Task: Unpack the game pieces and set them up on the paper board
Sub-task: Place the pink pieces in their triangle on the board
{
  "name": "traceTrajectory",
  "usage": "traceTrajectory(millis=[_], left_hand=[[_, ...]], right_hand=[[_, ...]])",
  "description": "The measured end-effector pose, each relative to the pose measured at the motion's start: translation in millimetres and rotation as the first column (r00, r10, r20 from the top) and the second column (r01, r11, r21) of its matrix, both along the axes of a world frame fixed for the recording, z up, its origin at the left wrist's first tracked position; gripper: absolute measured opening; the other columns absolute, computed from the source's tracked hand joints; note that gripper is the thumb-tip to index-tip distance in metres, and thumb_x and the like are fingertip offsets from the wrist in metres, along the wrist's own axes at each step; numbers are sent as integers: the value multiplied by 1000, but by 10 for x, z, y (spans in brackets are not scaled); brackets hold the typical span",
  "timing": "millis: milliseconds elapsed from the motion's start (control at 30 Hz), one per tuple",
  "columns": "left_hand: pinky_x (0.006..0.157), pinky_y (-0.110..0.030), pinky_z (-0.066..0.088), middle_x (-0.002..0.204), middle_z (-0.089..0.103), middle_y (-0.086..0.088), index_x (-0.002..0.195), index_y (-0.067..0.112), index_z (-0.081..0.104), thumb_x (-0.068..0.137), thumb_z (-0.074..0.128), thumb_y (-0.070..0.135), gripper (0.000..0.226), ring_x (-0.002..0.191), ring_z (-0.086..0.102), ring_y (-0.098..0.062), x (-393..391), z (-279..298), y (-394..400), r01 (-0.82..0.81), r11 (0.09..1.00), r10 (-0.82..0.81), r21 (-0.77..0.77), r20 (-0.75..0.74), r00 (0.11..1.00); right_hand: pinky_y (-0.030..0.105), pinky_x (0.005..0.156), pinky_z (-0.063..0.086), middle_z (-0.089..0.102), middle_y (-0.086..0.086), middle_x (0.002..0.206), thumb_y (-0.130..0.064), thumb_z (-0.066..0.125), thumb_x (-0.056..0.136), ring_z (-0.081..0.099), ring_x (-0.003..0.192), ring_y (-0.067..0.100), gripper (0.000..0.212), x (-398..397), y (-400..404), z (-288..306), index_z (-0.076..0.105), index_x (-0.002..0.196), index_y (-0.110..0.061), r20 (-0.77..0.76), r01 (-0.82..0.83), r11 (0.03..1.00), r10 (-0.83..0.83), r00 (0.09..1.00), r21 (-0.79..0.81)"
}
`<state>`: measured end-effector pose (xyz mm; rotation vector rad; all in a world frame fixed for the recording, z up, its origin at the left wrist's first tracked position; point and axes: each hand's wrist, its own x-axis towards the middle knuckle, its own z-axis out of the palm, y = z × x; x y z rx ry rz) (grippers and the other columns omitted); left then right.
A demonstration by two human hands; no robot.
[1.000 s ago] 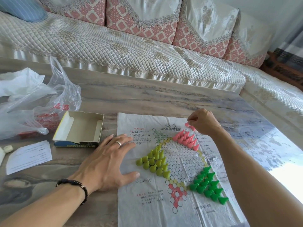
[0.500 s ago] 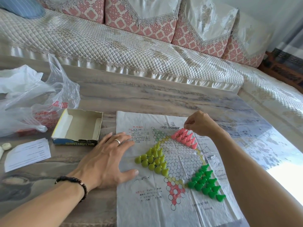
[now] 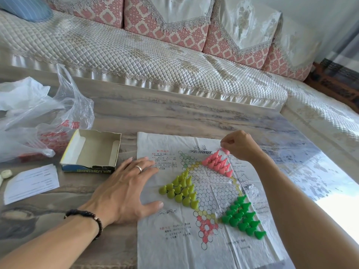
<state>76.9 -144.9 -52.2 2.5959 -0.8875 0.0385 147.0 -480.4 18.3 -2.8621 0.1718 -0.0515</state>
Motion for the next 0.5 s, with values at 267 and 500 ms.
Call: traceTrajectory(millis=[267, 500], left_hand=[[117, -27, -7, 155, 15, 15, 147, 32, 26, 70, 37, 81, 92, 143, 3, 1, 3, 3, -1, -1, 1000, 1, -15, -3, 1000], [118, -27, -7, 156, 13, 16, 146, 34, 24, 70, 37, 81, 90, 142, 2, 1, 6, 2, -6, -3, 1000, 3, -14, -5, 1000]], right_hand=[[30, 70, 57, 73, 4, 92, -8, 57, 88, 67, 72, 16, 18, -70, -294, -36, 75, 92, -12, 163, 207, 978, -209, 964, 31], [39, 81, 58, 71, 8, 106, -11, 62, 88, 67, 82, 20, 26, -49, -289, -247, 68, 112, -11, 86, 224, 972, -230, 969, 78]])
